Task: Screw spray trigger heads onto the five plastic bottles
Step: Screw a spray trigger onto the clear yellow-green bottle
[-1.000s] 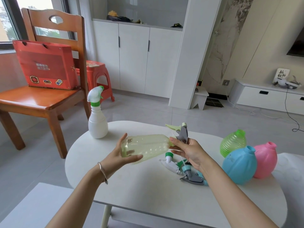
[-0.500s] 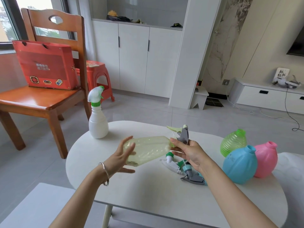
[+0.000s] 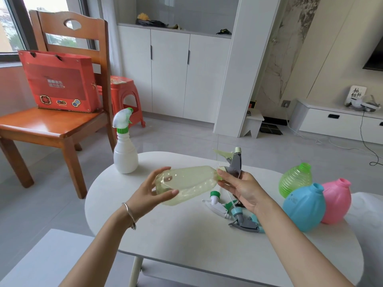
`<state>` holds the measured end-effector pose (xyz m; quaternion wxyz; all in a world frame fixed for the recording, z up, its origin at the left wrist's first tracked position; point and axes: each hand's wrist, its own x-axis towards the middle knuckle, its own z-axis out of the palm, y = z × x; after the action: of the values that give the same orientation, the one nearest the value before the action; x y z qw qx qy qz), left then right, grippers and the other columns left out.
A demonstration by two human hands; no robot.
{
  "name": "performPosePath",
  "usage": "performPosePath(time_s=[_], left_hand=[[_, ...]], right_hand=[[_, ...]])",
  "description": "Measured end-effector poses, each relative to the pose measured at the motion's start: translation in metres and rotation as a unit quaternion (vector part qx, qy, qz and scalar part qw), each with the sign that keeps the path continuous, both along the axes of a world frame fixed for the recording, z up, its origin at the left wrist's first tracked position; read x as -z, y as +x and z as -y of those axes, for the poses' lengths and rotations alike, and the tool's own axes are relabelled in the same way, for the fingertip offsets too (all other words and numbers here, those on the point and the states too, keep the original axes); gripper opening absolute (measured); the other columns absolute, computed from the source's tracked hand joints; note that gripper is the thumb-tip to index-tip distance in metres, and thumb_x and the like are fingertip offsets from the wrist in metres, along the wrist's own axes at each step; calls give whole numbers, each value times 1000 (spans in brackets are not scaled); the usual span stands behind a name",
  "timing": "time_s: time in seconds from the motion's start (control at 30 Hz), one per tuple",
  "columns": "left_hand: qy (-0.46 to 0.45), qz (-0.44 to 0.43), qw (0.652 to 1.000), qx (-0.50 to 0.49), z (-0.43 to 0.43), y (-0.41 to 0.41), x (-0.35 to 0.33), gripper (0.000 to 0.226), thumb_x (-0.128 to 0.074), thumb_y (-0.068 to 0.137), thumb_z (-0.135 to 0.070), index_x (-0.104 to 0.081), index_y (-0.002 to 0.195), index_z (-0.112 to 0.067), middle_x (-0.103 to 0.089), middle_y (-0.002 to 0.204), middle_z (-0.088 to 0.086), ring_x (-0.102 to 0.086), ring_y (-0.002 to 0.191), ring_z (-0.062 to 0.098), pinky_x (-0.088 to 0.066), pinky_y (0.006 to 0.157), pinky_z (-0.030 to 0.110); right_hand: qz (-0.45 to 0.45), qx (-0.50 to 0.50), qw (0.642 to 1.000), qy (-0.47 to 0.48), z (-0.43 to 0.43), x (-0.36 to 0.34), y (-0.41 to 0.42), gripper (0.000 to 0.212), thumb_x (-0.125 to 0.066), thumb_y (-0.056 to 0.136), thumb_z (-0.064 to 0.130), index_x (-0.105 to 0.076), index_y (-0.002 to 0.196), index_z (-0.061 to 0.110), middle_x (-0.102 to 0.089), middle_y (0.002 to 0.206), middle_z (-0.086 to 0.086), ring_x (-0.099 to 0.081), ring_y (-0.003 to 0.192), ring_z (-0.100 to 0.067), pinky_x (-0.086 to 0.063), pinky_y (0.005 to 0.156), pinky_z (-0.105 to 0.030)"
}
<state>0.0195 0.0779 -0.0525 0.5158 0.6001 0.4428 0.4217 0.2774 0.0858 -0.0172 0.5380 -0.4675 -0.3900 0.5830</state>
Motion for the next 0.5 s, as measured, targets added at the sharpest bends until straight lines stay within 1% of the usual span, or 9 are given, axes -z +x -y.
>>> performPosePath(time_s=[0.07, 0.13, 0.17, 0.23, 0.3, 0.33, 0.4, 0.43, 0.5], left_hand=[[6, -47, 999, 2, 1, 0, 0, 71, -84, 60, -46, -52, 121, -32, -63, 120, -3, -65, 103, 11, -52, 83, 20], [29, -115, 993, -20, 2, 5, -1, 80, -77, 49, -61, -52, 120, -34, -62, 116, -13, -62, 102, 0, -48, 79, 12], [49, -139, 988, -33, 3, 10, -2, 84, -74, 46, -65, -50, 121, -37, -60, 115, -17, -58, 103, -5, -46, 79, 10], [98, -175, 979, -48, 6, 19, -3, 87, -74, 45, -69, -46, 123, -42, -57, 114, -20, -53, 107, -9, -44, 85, 14], [124, -201, 971, -48, 8, 26, -2, 85, -73, 45, -71, -46, 121, -43, -58, 114, -19, -54, 107, -5, -44, 89, 19], [125, -205, 970, -45, 9, 28, -2, 81, -72, 46, -71, -47, 118, -43, -60, 112, -19, -56, 105, -2, -45, 90, 21], [103, -182, 977, -33, 9, 29, -2, 72, -72, 48, -69, -50, 112, -45, -63, 109, -19, -60, 100, -1, -47, 88, 22], [82, -156, 984, -18, 9, 28, -3, 67, -72, 49, -68, -53, 109, -44, -66, 107, -17, -62, 96, 0, -49, 86, 24], [34, -94, 995, 24, 9, 24, -5, 60, -72, 55, -63, -59, 108, -38, -70, 105, -7, -66, 93, 6, -55, 85, 33]], right_hand=[[27, 20, 999, 25, 1, -3, -3, 12, -76, 71, 12, -66, 78, 11, -67, 87, -7, -67, 84, -18, -57, 81, -26], [53, 44, 997, 47, 3, -6, -11, 15, -78, 71, 15, -64, 72, 16, -66, 83, -6, -65, 82, -19, -57, 80, -27], [66, 54, 995, 60, 4, -7, -17, 17, -79, 71, 16, -62, 69, 18, -66, 81, -5, -64, 80, -18, -56, 77, -27], [104, 80, 987, 95, 5, -8, -28, 22, -79, 71, 20, -58, 65, 19, -64, 75, -4, -63, 74, -16, -56, 72, -27], [137, 100, 978, 121, 5, -10, -37, 25, -78, 73, 26, -58, 69, 12, -58, 72, -7, -58, 70, -16, -57, 73, -32], [145, 100, 976, 126, 5, -11, -39, 28, -77, 73, 29, -60, 73, 8, -57, 73, -8, -57, 72, -16, -57, 76, -34], [119, 64, 984, 116, 5, -13, -40, 25, -74, 75, 33, -63, 78, 10, -63, 76, -5, -62, 79, -15, -55, 80, -33], [84, 29, 990, 109, 5, -15, -39, 24, -73, 75, 34, -66, 83, 13, -70, 81, -1, -66, 85, -14, -57, 80, -28], [29, -43, 993, 106, 6, -18, -37, 32, -67, 75, 36, -69, 98, 14, -76, 96, 1, -68, 96, -11, -55, 80, -21]])
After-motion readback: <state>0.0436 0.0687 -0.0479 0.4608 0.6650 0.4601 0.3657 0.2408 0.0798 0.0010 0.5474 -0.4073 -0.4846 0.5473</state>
